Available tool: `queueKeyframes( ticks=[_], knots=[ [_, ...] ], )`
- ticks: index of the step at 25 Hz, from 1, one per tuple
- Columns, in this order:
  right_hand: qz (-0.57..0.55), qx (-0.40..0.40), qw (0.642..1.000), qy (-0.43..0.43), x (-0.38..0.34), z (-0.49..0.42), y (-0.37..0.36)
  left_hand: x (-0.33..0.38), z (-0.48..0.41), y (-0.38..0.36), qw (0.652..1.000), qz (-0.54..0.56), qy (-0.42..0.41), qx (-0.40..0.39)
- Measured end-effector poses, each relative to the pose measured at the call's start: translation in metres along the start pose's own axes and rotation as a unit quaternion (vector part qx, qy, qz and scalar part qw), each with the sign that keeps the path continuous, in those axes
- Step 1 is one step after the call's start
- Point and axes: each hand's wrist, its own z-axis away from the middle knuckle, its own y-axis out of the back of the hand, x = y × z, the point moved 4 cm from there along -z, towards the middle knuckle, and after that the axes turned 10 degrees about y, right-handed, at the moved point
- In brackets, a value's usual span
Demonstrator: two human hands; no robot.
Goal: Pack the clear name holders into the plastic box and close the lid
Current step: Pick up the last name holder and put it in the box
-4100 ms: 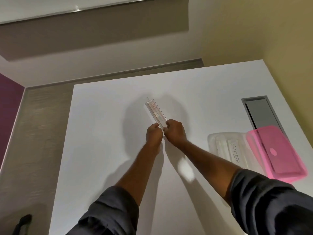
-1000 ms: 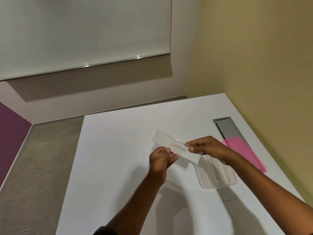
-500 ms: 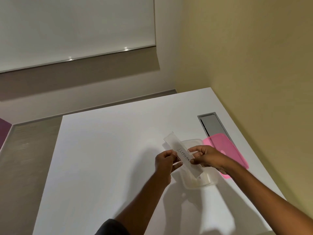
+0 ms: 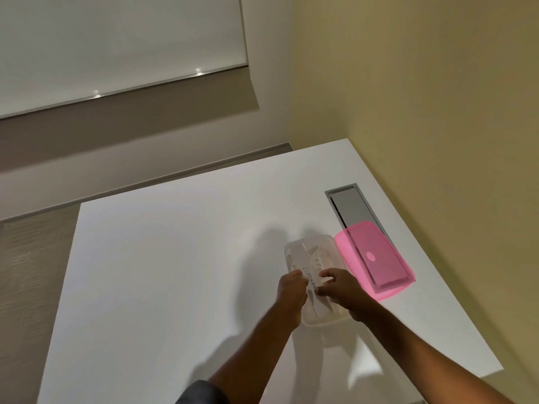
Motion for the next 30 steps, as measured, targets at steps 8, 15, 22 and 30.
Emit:
queueKeyframes(
  ticks=[8,15,22,30],
  knots=[
    [0.071,0.071,0.995,0.021,0.016,-0.016,-0.027,-0.001,-0.020,-0.010,0.993,-0.106,0.047,0.023],
    [0.149,0.074,0.985,0.032,0.025,-0.022,-0.041,-0.005,-0.024,-0.015,0.992,-0.097,0.069,0.033],
    [0.210,0.110,0.970,0.049,0.026,-0.021,-0.049,-0.006,-0.027,-0.020,0.989,-0.121,0.078,0.035],
    [0.241,0.135,0.959,0.070,0.021,-0.014,-0.052,-0.007,-0.025,-0.019,0.990,-0.114,0.079,0.015]
  ],
)
